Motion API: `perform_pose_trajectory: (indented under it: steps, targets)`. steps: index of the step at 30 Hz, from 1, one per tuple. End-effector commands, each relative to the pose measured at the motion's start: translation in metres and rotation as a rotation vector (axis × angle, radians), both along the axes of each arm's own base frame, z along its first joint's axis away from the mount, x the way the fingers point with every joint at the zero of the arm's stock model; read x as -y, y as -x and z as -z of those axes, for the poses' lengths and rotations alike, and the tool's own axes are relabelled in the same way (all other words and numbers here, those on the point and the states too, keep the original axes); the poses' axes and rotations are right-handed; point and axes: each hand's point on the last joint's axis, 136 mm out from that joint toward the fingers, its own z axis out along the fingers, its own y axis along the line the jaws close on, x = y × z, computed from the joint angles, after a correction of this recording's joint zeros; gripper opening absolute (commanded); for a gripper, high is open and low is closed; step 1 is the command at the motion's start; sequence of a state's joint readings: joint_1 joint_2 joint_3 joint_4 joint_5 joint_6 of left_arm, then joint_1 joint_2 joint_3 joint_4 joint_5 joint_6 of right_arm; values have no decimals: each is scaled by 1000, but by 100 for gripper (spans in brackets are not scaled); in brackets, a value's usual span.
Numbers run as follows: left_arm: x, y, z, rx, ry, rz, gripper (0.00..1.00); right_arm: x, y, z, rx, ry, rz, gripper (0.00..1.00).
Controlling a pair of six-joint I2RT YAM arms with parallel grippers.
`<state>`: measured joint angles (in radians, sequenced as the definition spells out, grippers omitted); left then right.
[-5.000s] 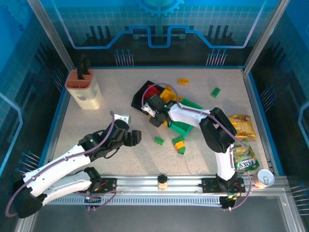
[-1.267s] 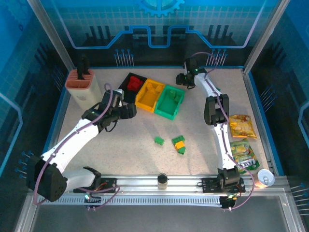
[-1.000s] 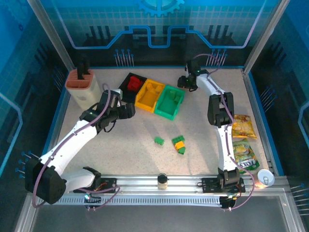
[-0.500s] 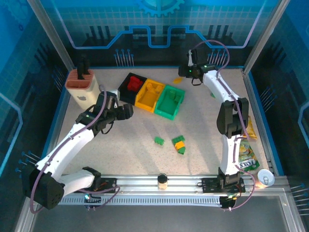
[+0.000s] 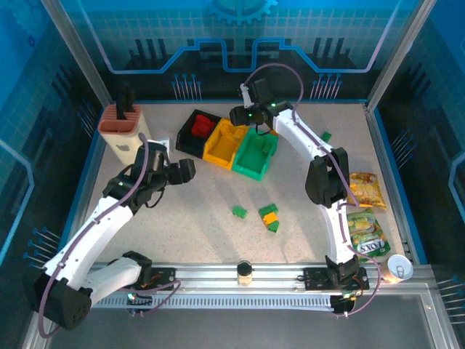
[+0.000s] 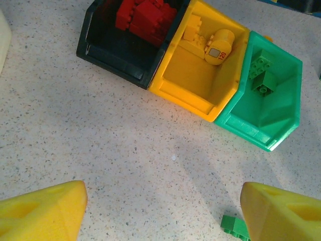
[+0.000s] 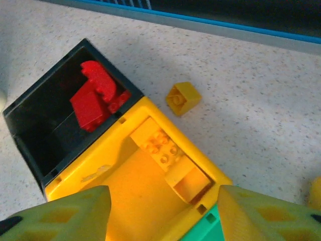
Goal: Sort the legos into containers by color
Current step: Pick up the lego from the top-center of the table.
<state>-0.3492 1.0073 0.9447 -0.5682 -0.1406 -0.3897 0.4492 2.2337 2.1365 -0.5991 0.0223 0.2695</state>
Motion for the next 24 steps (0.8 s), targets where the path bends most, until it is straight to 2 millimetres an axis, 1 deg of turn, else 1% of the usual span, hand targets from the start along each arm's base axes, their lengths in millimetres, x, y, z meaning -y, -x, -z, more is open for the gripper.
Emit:
perform_pose_trajectory:
  steps: [1,3,5,8,9,11,13,16,21,24]
  targets:
    - [-9,9,10,-37,-17,-12,81,25,-18,-8,13,12,73,75]
    - [-9,10,11,-40,-11,-16,81,45,-27,-6,0,25,127,78]
    - [-8,10,12,-43,-5,-17,81,74,-37,3,-29,46,208,78]
    - [-7,8,14,-46,-2,-18,81,115,-44,16,-73,62,287,79]
    - [-7,7,15,-50,-2,-18,81,125,-46,35,-108,87,296,80]
    - [-5,4,18,-60,2,-13,81,141,-45,52,-145,125,300,83]
    - [-2,1,20,-66,9,-8,81,148,-41,69,-188,144,272,85]
    - [1,-3,22,-71,20,-5,81,142,-36,86,-216,178,196,86]
    - [6,-7,26,-86,34,3,81,137,-39,106,-242,193,142,86]
    - [5,-8,26,-88,31,-1,81,134,-39,117,-260,202,126,86]
